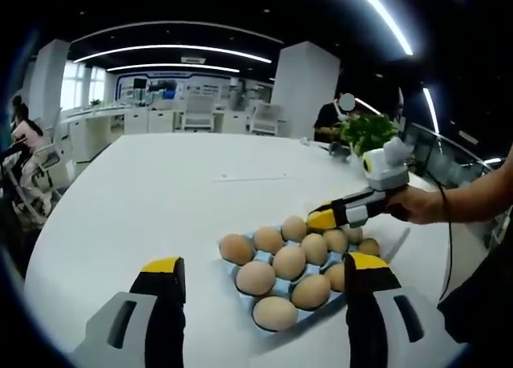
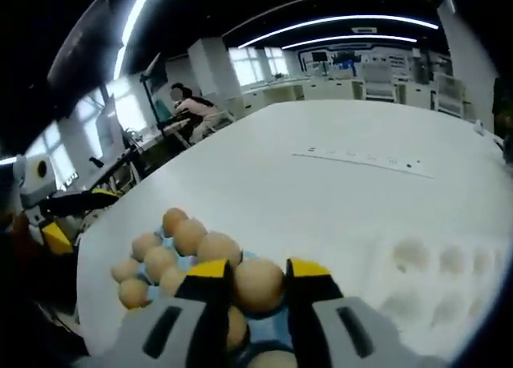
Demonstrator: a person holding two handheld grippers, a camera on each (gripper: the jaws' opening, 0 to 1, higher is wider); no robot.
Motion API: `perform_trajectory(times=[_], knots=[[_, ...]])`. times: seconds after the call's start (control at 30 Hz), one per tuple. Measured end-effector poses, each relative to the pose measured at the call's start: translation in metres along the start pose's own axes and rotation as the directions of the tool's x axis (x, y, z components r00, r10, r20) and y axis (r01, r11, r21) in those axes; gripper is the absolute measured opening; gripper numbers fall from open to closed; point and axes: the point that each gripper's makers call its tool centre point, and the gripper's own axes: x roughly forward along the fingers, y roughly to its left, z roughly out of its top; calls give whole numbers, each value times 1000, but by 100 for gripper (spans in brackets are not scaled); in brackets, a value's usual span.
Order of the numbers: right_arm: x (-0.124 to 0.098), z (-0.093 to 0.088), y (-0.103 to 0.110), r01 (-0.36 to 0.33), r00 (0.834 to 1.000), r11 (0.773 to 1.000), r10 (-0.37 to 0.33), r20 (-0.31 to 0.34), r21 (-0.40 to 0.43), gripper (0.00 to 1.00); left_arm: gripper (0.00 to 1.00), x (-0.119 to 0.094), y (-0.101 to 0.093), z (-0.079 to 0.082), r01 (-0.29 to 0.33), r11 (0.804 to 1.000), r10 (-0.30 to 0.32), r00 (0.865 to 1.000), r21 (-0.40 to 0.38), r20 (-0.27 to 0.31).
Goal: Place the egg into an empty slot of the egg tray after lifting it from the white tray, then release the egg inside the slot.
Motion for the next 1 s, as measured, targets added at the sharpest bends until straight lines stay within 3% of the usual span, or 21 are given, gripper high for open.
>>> perform_trajectory(times=[0.63, 0.83, 1.0], knots=[[-9, 2, 5, -39, 999, 996, 41, 16, -82, 28, 81, 4, -7, 2, 17, 1000, -17, 1000, 9, -7], [-22, 5, 0, -38, 998, 999, 39, 57, -26, 28, 81, 5, -8, 2, 20, 1000, -20, 1000, 14, -10], [-40, 13, -13, -8, 992, 999, 2, 129, 49, 28, 80, 4, -7, 3, 15, 1000, -15, 1000, 13, -8]])
